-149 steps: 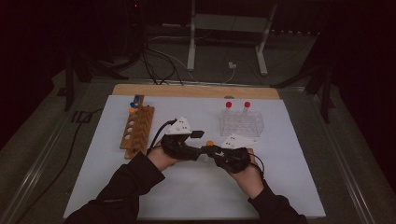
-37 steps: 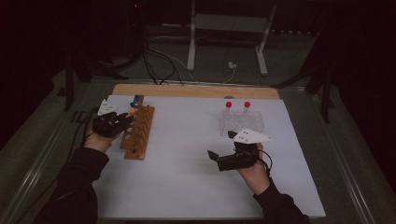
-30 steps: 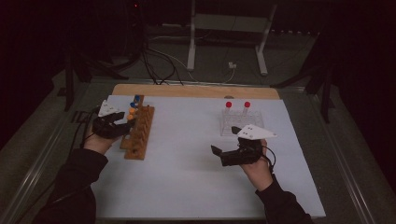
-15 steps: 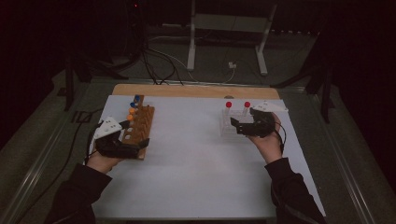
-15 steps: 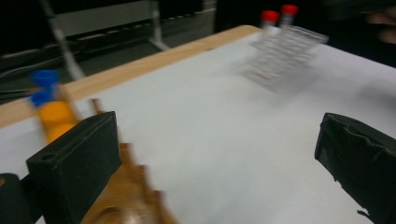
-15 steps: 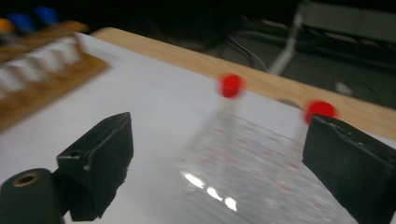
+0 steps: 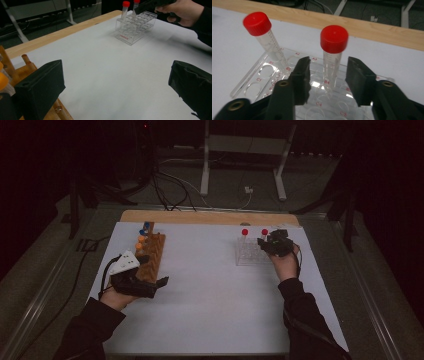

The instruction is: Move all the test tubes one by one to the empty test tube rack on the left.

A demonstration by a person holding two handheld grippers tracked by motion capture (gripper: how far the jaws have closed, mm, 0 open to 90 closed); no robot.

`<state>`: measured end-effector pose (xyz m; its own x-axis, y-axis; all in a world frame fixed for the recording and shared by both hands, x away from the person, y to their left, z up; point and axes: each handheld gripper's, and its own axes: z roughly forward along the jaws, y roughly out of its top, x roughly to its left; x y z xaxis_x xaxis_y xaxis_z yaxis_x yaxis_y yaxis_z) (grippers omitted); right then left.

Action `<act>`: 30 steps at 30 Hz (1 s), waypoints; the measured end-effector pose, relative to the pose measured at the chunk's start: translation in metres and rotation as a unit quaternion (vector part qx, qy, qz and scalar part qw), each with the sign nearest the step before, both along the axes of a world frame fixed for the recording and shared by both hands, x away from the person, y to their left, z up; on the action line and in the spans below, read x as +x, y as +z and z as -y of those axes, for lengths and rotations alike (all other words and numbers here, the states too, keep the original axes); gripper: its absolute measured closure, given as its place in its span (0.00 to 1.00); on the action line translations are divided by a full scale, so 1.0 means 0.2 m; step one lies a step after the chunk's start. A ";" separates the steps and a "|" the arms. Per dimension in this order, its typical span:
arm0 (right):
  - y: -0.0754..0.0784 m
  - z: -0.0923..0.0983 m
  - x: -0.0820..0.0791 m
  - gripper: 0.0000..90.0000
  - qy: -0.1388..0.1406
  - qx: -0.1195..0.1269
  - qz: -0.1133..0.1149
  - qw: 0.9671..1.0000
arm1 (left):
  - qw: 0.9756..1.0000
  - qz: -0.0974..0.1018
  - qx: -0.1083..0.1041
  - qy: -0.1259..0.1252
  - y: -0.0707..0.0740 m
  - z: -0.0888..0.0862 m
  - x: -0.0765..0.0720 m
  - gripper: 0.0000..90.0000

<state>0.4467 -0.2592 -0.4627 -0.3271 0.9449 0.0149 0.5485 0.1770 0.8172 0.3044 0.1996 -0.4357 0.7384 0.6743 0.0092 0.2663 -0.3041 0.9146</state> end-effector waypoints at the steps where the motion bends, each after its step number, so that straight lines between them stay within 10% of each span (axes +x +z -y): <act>1: -0.01 -0.01 0.01 0.66 -0.006 -0.006 -0.002 1.000 | 1.000 -0.002 0.000 -0.004 0.00 0.00 0.00 0.01; 15: 0.09 -0.02 -0.01 0.83 -0.014 -0.016 0.032 0.999 | 1.000 -0.007 0.007 -0.010 -0.01 0.01 0.01 0.01; 23: 0.29 -0.05 -0.17 0.83 0.016 -0.034 0.085 0.996 | 1.000 -0.011 0.004 -0.021 0.03 0.03 0.00 0.01; 30: 0.32 -0.13 -0.33 0.83 0.077 -0.027 0.085 0.993 | 0.999 -0.013 0.003 -0.039 0.07 0.08 0.00 0.01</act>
<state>0.3798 -0.2324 -0.3990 -0.4605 0.8817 -0.1028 0.3669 0.2945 0.8824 0.3054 0.1829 -0.4211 0.7893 0.6139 -0.0069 0.2648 -0.3302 0.9060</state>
